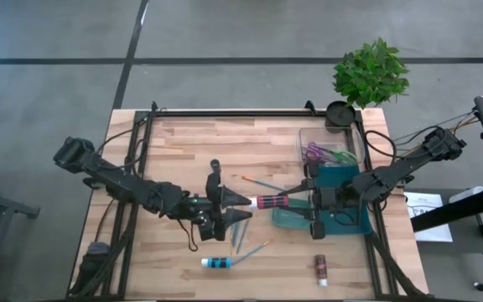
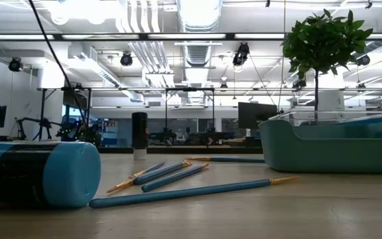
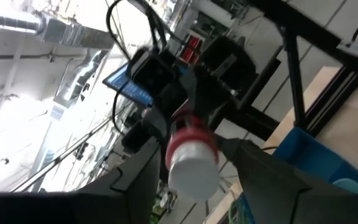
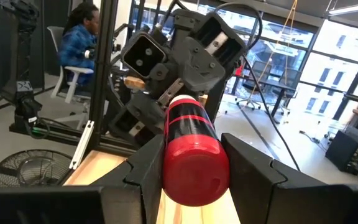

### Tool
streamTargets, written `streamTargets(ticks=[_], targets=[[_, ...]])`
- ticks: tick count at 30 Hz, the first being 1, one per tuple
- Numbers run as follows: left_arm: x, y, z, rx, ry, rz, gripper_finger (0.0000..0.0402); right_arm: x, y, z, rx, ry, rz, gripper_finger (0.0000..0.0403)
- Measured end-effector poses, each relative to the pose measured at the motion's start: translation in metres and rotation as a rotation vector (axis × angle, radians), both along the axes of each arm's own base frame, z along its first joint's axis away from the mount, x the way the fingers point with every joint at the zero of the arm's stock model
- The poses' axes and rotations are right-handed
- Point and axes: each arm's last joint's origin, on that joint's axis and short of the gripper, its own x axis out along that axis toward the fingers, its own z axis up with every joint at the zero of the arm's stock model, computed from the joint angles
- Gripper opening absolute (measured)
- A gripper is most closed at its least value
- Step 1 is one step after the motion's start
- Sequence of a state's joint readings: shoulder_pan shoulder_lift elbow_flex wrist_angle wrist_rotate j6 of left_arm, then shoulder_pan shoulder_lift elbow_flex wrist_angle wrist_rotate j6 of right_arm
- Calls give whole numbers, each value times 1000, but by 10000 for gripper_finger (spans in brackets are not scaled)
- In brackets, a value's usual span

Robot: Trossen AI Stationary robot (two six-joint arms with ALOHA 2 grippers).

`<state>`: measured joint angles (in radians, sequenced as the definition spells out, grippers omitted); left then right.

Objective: Pick & Place Paint Supplies
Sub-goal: Put the red paint bottle into the green bin

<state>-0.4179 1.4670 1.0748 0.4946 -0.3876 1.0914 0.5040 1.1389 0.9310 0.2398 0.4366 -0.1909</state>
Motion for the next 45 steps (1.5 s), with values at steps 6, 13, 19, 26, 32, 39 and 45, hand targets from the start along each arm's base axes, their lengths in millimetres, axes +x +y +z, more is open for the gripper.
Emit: streamTargets(ticks=[6,13,19,26,32,39,45], targets=[[1,1,0,-14,0,-11,212,0,0,0,0,0,0,144],[2,4,0,-28,0,-12,212,0,0,0,0,1,0,144],[3,6,-1,-43,7,-15,212,0,0,0,-1,1,0,144],[4,7,-2,-61,13,-26,212,0,0,0,0,0,0,144],[4,8,-2,-67,15,-28,212,0,0,0,-2,0,0,144],[5,9,-2,-72,15,-26,189,0,0,0,-1,0,0,144],[5,9,-2,-75,15,-30,132,0,0,0,0,1,-4,144]])
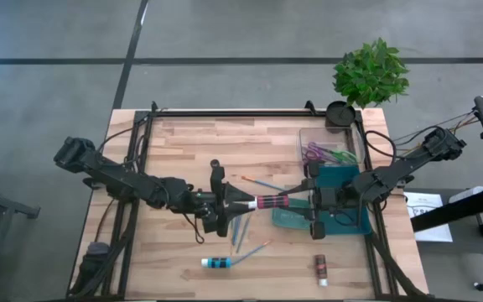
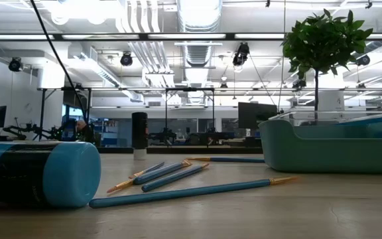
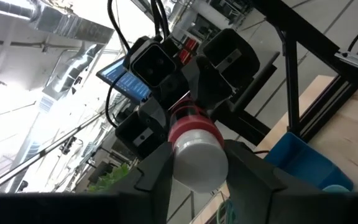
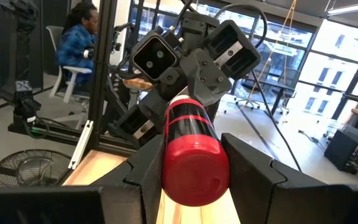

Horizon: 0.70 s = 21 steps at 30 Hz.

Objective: Pick & Place Paint Supplies
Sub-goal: Put the red paint bottle into the green bin

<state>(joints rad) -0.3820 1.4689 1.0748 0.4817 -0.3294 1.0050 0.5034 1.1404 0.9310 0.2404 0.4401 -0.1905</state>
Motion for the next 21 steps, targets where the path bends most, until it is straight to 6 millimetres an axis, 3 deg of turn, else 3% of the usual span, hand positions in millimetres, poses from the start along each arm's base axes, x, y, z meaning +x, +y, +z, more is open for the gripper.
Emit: streamTargets(ticks=[21], targets=[[1,4,-1,-2,13,30,120,0,0,0,-63,-7,-6,144]])
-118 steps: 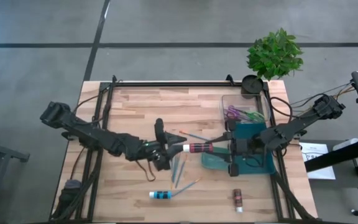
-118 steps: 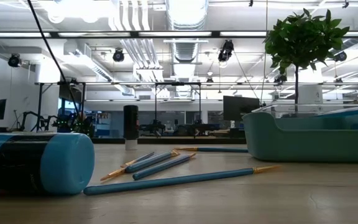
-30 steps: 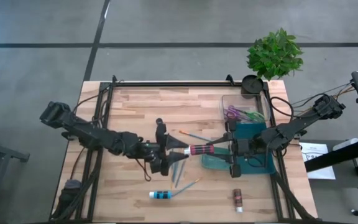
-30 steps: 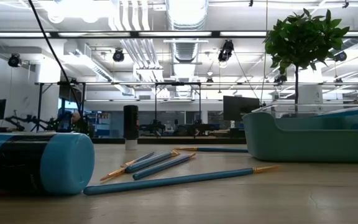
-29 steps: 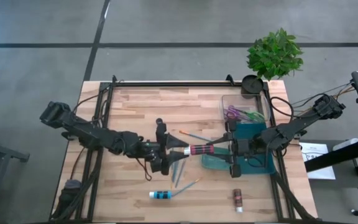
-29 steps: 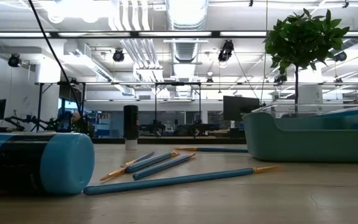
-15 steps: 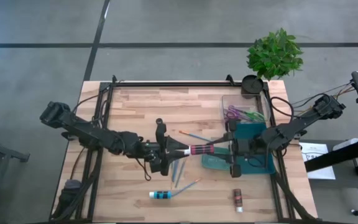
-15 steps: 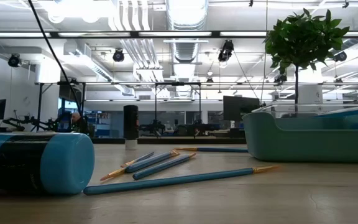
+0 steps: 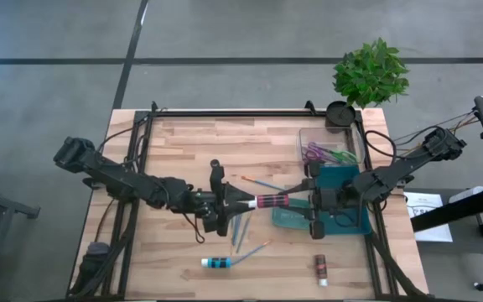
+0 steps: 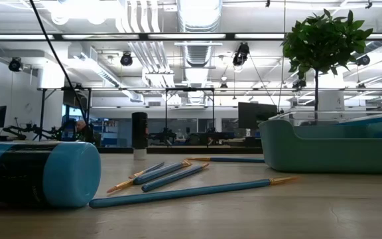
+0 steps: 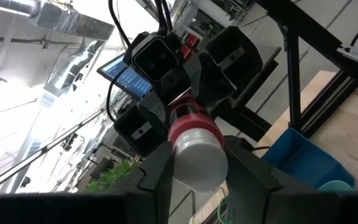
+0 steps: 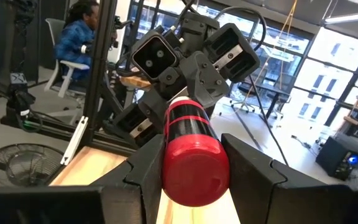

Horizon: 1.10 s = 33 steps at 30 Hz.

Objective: Pick & Place Paint Supplies
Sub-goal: Put the red paint bottle into the green bin

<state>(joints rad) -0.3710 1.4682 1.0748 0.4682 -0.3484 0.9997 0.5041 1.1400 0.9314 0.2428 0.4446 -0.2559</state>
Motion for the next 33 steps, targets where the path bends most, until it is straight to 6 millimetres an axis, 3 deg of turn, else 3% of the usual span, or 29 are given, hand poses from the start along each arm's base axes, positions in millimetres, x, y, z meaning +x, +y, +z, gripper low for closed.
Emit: streamTargets(ticks=[5,16,22,27,33], targets=[[0,1,-1,2,16,40,120,0,0,0,-39,-2,-5,158],[0,1,-5,-5,53,58,120,0,1,1,-34,-12,2,280],[-4,8,-9,-54,176,138,120,-14,7,6,-40,-6,52,301],[-7,13,9,-104,344,167,120,-28,14,2,-31,64,72,302],[8,18,35,-134,510,146,120,-37,22,-7,-17,159,60,302]])
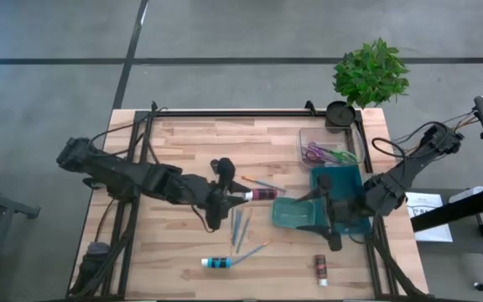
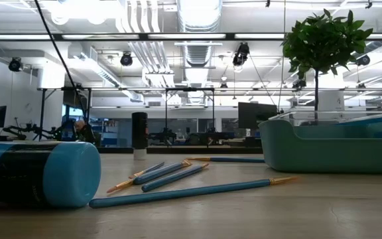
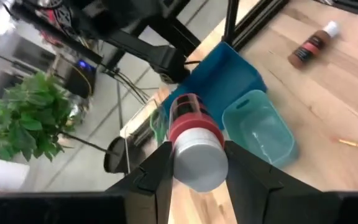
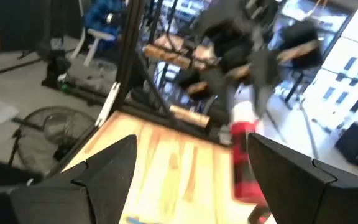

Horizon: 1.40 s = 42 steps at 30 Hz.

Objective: Pick & Place Paint Supplies
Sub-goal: Put the red paint bottle into the green bin

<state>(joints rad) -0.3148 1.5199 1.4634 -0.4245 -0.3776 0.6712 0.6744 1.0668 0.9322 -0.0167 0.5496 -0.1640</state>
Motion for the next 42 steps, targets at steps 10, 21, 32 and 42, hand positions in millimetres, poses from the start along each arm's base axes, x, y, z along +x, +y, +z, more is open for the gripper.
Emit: streamTargets(ticks=[10,21,32,42], targets=[[61,14,4,-4,320,89,120,-14,6,-23,88,233,-10,302],[100,33,-5,-142,399,-7,120,-47,7,-45,384,536,-135,302],[131,41,-47,-178,506,-30,120,-52,13,-47,484,565,-167,302],[152,48,-88,-208,582,-42,120,-51,14,-50,481,571,-178,302]])
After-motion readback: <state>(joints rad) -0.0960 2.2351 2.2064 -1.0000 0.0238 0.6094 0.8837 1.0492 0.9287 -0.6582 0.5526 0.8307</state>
